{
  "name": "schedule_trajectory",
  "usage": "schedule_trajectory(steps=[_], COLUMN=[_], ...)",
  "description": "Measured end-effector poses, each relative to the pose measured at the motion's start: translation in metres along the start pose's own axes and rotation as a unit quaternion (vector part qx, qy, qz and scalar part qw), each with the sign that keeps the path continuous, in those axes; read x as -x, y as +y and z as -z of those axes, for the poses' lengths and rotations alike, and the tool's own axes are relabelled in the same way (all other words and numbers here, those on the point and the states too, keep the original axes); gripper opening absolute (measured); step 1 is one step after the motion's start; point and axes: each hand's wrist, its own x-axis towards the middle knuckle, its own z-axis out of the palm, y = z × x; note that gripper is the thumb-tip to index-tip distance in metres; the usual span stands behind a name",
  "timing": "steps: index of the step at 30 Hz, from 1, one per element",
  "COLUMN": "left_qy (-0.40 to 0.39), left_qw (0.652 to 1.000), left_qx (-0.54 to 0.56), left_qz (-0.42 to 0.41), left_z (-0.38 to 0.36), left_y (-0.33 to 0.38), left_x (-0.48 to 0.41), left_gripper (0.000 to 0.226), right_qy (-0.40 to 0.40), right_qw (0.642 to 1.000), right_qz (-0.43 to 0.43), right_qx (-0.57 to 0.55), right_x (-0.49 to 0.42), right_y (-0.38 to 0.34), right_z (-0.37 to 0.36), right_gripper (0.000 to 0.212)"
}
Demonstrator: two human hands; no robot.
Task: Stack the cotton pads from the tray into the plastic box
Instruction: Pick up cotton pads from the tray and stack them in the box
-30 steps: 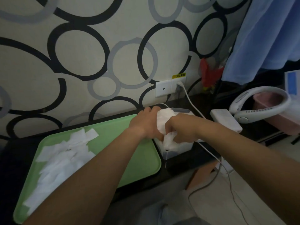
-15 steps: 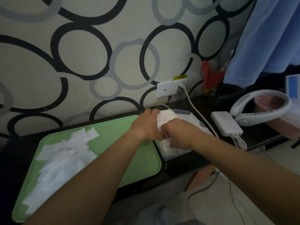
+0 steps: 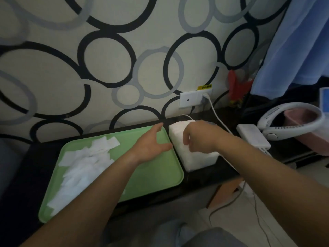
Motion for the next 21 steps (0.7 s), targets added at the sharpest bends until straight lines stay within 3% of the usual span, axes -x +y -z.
schedule_trajectory(steps=[4,8,12,15,21], left_qy=[0.044,0.104,0.176,0.196,0.122], left_qw=[0.996,0.987,0.975,0.97,0.98], left_qx=[0.068,0.072,0.053,0.002,-0.08], left_qz=[0.046,0.097,0.127,0.143,0.137], left_z=[0.029,0.066,0.093,0.101,0.108], left_y=[-0.026,-0.047,-0.069,-0.089,-0.108], left_x=[0.034,0.07,0.103,0.129,0.141], left_gripper=[0.068,0.045,0.026,0.022,0.025], right_qy=[0.064,0.023,0.005,-0.008,-0.058], right_qw=[0.992,0.969,0.946,0.943,0.963], right_qz=[0.044,0.084,0.072,0.065,0.098], right_qx=[-0.101,-0.232,-0.316,-0.325,-0.244], right_x=[0.0,-0.011,-0.027,-0.041,-0.05], right_y=[-0.045,-0.102,-0.142,-0.163,-0.169], right_z=[0.01,0.0,-0.026,-0.055,-0.089], right_gripper=[0.01,0.011,0.015,0.014,0.012])
